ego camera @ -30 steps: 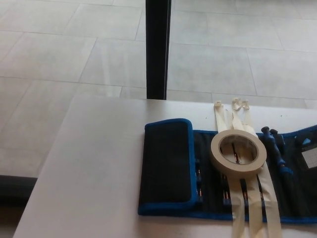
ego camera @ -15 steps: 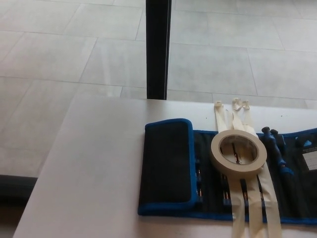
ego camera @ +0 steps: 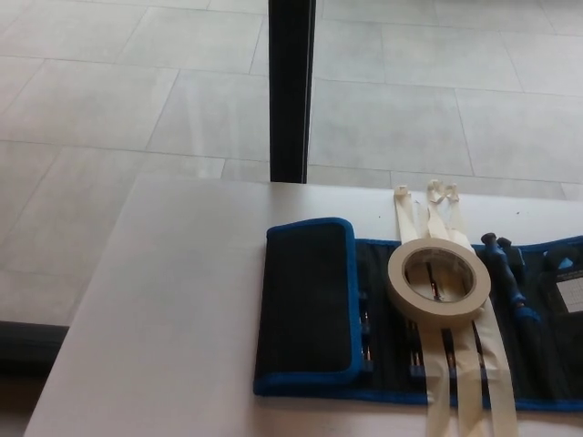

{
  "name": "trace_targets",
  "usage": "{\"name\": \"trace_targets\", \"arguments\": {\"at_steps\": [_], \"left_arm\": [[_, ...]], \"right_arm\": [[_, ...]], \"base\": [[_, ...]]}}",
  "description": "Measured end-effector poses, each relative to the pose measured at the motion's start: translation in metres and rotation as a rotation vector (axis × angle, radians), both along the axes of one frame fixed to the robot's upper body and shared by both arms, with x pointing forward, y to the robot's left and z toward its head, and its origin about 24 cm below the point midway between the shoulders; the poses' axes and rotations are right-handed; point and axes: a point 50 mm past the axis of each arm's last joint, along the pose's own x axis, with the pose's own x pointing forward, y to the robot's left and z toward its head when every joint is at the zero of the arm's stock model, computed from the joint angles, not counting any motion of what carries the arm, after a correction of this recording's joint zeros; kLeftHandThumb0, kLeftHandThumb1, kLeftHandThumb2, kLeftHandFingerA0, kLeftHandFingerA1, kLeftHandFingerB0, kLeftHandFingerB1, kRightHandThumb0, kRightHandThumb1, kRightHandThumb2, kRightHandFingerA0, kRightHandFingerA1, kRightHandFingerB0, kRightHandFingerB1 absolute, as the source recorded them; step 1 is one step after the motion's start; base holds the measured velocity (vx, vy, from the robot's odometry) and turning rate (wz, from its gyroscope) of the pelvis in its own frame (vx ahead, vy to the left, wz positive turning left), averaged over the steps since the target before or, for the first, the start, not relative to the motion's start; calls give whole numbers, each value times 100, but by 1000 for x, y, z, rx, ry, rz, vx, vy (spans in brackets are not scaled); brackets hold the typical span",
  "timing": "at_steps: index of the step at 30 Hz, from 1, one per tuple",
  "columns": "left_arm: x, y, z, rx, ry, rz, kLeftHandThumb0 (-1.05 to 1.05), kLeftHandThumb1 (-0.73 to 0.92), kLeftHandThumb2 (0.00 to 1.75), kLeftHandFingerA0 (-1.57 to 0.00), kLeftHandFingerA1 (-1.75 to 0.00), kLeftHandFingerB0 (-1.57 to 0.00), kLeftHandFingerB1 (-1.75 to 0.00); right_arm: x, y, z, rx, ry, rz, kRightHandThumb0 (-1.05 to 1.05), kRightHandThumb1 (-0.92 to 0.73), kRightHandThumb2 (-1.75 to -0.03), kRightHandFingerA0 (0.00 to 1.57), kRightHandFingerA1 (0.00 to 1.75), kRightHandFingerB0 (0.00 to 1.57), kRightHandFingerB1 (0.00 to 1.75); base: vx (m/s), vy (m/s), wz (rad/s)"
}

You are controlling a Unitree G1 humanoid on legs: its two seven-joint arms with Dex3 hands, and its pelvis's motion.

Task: The robot uses its right hand to open a black folded toolkit cover kept in the middle of the desk

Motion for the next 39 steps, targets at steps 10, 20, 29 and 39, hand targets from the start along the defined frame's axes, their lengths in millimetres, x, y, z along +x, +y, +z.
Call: {"name": "trace_targets", "arguments": {"at_steps": [10,20,29,39], "left_arm": [[12,1,3,1,-37,3,-84,67,108,-41,-63,-20,-49],[16,3,6,-5,-74,29,-95,70,86,-40,-60,-24,-43],[15,10,11,11,-86,52,-92,72,111,-46,-63,-27,-49],[6,18,15,25,-64,87,-87,71,110,-42,-62,-23,-49]], "right_arm": [[-27,-28,15,-59,88,68,-98,-51,-106,6,57,6,75],[-79,-40,-26,41,265,129,-105,-75,-59,27,93,11,102],[-138,-22,-82,212,294,191,-101,-54,-108,32,69,21,80],[-167,-4,-101,306,255,296,-102,-51,-107,38,67,28,76]], "base": [[0,0,0],[0,0,0],[0,0,0],[0,0,0]]}}
